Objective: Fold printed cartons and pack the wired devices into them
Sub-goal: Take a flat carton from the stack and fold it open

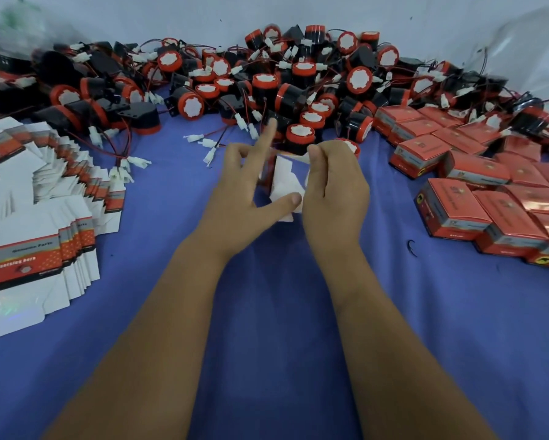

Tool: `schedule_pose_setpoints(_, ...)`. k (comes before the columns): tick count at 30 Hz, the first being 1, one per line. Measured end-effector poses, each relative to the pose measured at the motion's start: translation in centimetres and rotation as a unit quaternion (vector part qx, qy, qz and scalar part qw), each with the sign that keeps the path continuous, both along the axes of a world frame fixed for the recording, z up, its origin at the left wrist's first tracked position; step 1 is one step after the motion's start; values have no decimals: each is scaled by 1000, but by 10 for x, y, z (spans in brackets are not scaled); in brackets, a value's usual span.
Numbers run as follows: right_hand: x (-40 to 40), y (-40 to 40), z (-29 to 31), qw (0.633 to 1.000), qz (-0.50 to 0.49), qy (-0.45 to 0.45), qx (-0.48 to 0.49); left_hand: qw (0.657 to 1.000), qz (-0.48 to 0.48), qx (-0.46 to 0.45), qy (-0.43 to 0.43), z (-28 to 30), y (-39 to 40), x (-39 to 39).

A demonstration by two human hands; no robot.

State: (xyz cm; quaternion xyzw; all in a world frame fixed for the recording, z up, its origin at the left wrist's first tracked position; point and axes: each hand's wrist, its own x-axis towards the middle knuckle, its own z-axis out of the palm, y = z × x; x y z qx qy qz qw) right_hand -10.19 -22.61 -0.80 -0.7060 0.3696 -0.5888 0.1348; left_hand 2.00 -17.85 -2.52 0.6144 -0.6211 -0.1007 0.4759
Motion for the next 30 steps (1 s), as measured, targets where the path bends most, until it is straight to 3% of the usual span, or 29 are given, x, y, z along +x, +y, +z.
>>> schedule_pose_setpoints(2, -1, 2, 1, 999, 31, 15, -1, 999, 23, 4, -33, -2, -1, -5)
schedule_pose_setpoints(5, 0, 7, 1, 996, 77, 47, 6, 990, 113, -81, -20, 1, -6, -10)
schedule_pose_setpoints(8, 5, 11, 0, 992, 117, -5, 41, 975, 95, -126, 157, 6, -3, -3)
schedule_pose_setpoints(10, 5, 10, 0, 984, 138, -76, 80, 943, 84, -141, 289, 10, 0, 4)
schedule_pose_setpoints(12, 2, 6, 1, 969, 195, -78, 131, 918, 120, -161, 341, 14, 0, 10)
schedule_pose_setpoints(16, -2, 5, 1, 917, 340, 58, 199, 876, 132, -160, 436, 18, 0, 14)
schedule_pose_setpoints(20, 3, 10, -1, 925, 314, 54, 207, 858, 153, -113, 476, 17, -4, 16)
schedule_pose_setpoints(22, 5, 11, -1, 931, 297, 11, 212, 848, 94, -106, 511, 19, -4, 14)
schedule_pose_setpoints(25, 5, 6, -3, 910, 286, -90, 288, 865, -52, -87, 491, 23, -5, 5)
schedule_pose_setpoints(28, 2, -3, -8, 888, 271, -144, 342, 916, -52, -38, 396, 19, -8, -5)
schedule_pose_setpoints(30, 1, -4, -8, 881, 268, -159, 355, 932, -39, -29, 360, 11, -10, -7)
